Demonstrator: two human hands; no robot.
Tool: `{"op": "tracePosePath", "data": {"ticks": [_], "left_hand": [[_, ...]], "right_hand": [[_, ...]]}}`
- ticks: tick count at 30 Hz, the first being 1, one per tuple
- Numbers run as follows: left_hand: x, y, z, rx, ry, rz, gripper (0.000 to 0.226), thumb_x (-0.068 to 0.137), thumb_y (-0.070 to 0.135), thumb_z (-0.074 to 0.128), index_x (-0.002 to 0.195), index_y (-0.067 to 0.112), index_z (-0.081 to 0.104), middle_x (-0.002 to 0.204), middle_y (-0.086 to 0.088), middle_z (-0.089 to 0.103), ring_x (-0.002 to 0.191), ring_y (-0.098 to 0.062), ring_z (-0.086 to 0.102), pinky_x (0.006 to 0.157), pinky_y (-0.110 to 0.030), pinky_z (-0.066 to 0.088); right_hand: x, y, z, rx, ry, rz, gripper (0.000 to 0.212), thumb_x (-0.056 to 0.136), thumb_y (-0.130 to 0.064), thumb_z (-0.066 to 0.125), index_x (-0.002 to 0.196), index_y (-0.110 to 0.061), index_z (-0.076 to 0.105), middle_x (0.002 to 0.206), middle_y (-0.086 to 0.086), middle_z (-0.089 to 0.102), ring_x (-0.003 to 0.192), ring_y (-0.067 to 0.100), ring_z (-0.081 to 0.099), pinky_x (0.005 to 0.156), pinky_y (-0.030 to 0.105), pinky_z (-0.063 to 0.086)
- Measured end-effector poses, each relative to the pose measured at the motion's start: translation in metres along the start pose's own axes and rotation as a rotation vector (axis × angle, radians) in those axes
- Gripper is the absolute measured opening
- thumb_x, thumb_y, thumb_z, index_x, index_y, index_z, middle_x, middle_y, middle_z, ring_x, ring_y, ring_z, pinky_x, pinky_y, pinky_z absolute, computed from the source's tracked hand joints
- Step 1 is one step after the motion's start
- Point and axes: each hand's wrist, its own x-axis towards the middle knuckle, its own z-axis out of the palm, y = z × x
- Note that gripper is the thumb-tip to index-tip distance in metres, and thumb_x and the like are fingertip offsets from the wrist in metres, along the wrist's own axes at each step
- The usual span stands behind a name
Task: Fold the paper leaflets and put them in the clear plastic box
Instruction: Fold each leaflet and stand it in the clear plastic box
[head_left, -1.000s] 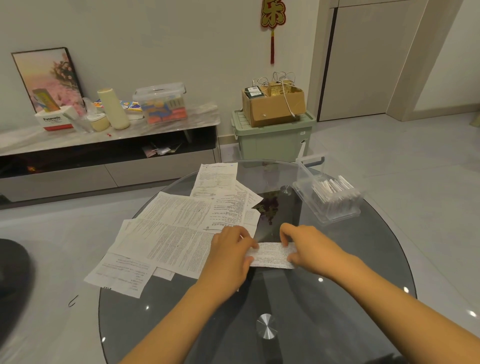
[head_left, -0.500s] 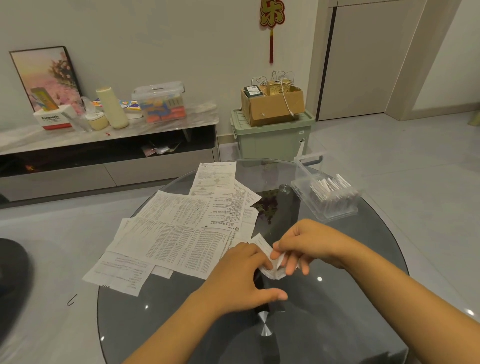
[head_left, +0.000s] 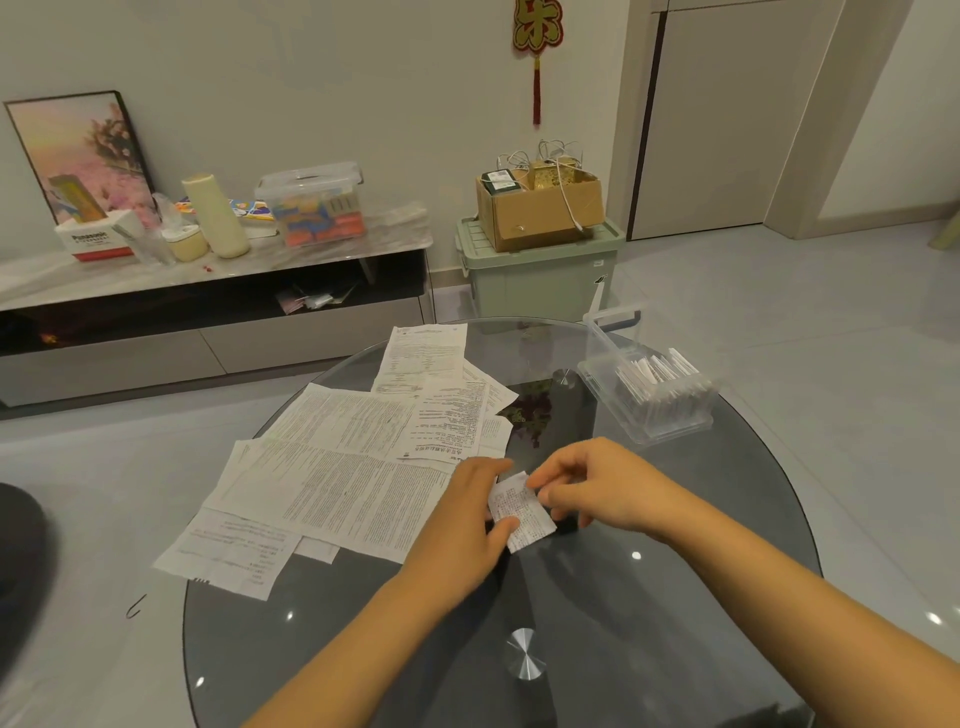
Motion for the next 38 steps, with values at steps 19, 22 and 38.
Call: {"op": "tracePosePath", "data": {"ticks": [19,22,38], "left_hand": [[0.0,0.004,-0.012,0.402,-0.062,0.158,0.042,0.077,0.062,0.057,0.105,0.031,0.06,0.102,0.018,0.053,0.1,-0.001,0.044,0.097,-0.026,0.016],[0.001,0.007,-0.014,0.491,-0.059,0.2,0.032,0.085,0.052,0.05,0.106,0.03,0.061,0.102,0.015,0.058,0.098,-0.005,0.048,0.101,-0.029,0.017],[0.005,0.017,-0.013,0.604,-0.103,0.28,0.03,0.083,0.038,0.049,0.103,0.017,0.057,0.093,0.001,0.059,0.086,-0.019,0.051,0.094,-0.027,0.029]], "right_hand": [[0.006,0.011,0.021,-0.79,0.018,-0.338,0.029,0.09,-0.026,0.053,0.118,-0.022,0.061,0.113,-0.004,0.057,0.106,0.016,0.047,0.087,0.03,0.043],[0.005,0.011,0.015,-0.764,-0.012,-0.342,0.031,0.088,-0.031,0.057,0.118,-0.025,0.06,0.111,-0.008,0.056,0.105,0.014,0.046,0.087,0.029,0.042],[0.01,0.016,0.013,-0.753,-0.015,-0.342,0.03,0.084,-0.035,0.063,0.113,-0.026,0.063,0.106,-0.008,0.057,0.098,0.012,0.053,0.085,0.031,0.047]]}}
